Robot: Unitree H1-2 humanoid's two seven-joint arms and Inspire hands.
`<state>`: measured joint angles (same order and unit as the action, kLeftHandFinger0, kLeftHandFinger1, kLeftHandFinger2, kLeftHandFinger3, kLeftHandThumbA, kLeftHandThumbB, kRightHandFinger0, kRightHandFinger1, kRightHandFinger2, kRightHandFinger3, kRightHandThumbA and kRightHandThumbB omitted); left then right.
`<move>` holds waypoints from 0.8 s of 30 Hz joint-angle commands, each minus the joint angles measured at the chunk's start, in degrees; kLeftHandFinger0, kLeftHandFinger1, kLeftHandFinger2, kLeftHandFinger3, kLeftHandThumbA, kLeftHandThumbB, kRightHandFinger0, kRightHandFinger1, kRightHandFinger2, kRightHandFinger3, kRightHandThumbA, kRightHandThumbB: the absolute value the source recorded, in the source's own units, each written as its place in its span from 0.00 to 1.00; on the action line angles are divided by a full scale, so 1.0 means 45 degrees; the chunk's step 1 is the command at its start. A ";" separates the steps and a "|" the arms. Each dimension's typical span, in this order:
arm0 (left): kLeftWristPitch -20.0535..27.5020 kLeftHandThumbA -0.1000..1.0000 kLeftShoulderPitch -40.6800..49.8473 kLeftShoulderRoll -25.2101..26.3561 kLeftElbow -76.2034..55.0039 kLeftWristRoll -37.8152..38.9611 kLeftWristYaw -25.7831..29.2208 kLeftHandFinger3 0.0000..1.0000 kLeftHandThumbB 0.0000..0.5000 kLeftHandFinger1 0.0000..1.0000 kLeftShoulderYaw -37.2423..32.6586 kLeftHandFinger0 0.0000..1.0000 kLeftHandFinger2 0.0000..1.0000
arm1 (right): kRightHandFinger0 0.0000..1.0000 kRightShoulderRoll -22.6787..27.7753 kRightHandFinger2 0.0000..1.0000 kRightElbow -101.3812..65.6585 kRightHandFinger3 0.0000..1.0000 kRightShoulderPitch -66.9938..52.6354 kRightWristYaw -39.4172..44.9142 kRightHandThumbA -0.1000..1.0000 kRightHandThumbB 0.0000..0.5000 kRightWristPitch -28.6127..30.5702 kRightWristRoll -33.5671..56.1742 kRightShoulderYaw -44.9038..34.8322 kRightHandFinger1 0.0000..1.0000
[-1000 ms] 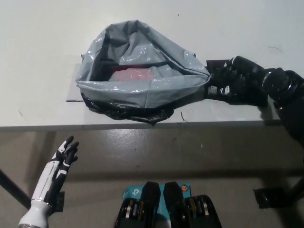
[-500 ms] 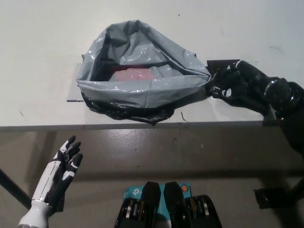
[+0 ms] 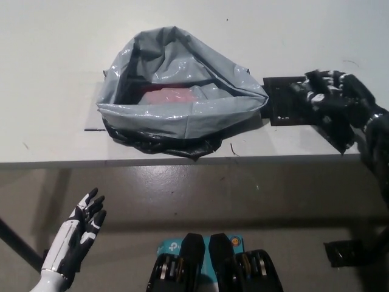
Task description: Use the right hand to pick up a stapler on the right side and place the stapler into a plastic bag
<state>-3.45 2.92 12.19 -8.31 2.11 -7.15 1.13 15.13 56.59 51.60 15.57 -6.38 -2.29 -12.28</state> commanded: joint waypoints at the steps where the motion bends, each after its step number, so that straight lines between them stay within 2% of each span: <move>1: 0.0052 0.84 0.0083 0.0300 -0.0612 -0.0236 -0.0174 1.00 0.08 1.00 -0.0056 1.00 1.00 | 0.00 -0.0563 0.59 0.0623 0.58 0.0068 0.0675 0.50 0.46 -0.0894 0.2372 -0.1300 0.24; 3: 0.0066 0.84 0.0077 0.0263 -0.0556 -0.0147 -0.0152 1.00 0.08 1.00 -0.0029 1.00 1.00 | 0.00 -0.0555 0.56 0.0747 0.59 0.0123 0.0711 0.54 0.45 -0.0701 0.2208 -0.1261 0.21; 6: 0.0233 0.83 0.0103 0.0238 -0.0423 0.0006 -0.0179 1.00 0.08 1.00 0.0013 1.00 1.00 | 0.01 -0.0633 0.56 0.0988 0.58 0.0299 0.0467 0.53 0.44 -0.0445 0.2331 -0.1382 0.22; 11: 0.0411 0.85 0.0179 0.0232 -0.0373 -0.0088 -0.0108 1.00 0.05 1.00 0.0037 1.00 1.00 | 0.00 -0.0813 0.53 0.1047 0.52 0.0598 0.0290 0.56 0.44 -0.0639 0.2759 -0.1537 0.18; 12: 0.0408 0.85 0.0178 0.0235 -0.0367 -0.0113 -0.0099 1.00 0.04 1.00 0.0032 1.00 1.00 | 0.00 -0.0866 0.55 0.1015 0.53 0.0649 0.0247 0.56 0.42 -0.0715 0.2935 -0.1677 0.19; 14: 0.0364 0.86 0.0176 0.0240 -0.0377 -0.0041 -0.0145 1.00 0.03 1.00 0.0029 1.00 1.00 | 0.00 -0.0936 0.57 0.1064 0.60 0.0810 0.0294 0.65 0.41 -0.0769 0.3252 -0.1868 0.23; 17: 0.0256 0.87 0.0142 0.0236 -0.0385 0.0069 -0.0174 1.00 0.03 1.00 0.0056 1.00 1.00 | 0.00 -0.1160 0.59 0.0873 0.68 0.1067 0.0284 0.68 0.40 -0.1152 0.3912 -0.2366 0.25; 19: 0.0273 0.87 0.0108 0.0228 -0.0404 0.0004 -0.0142 1.00 0.01 1.00 0.0042 1.00 1.00 | 0.00 -0.1296 0.58 0.0681 0.72 0.1229 0.0186 0.80 0.38 -0.1085 0.3828 -0.2263 0.26; 21: 0.0245 0.88 0.0102 0.0255 -0.0452 -0.0085 -0.0135 1.00 0.02 1.00 0.0009 1.00 1.00 | 0.00 -0.1380 0.55 0.0683 0.71 0.1392 0.0275 0.81 0.37 -0.1161 0.4016 -0.2331 0.23; 22: 0.0296 0.89 0.0088 0.0260 -0.0420 -0.0094 -0.0134 1.00 0.03 1.00 0.0009 1.00 1.00 | 0.03 -0.1448 0.56 0.0674 0.73 0.1515 0.0473 0.79 0.43 -0.1409 0.4335 -0.2523 0.27; 23: 0.0284 0.89 0.0065 0.0254 -0.0421 -0.0093 -0.0126 1.00 0.03 1.00 0.0012 1.00 1.00 | 0.00 -0.1547 0.51 0.0585 0.70 0.1685 0.0619 0.79 0.38 -0.1685 0.4642 -0.2676 0.20; 24: 0.0260 0.89 0.0049 0.0248 -0.0433 -0.0102 -0.0114 1.00 0.03 1.00 0.0012 1.00 1.00 | 0.00 -0.1599 0.50 0.0508 0.70 0.1774 0.0644 0.79 0.38 -0.1779 0.4730 -0.2704 0.20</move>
<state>-3.41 3.50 12.37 -8.67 2.03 -7.14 0.96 8.69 60.99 53.42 16.11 -11.64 12.81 -22.82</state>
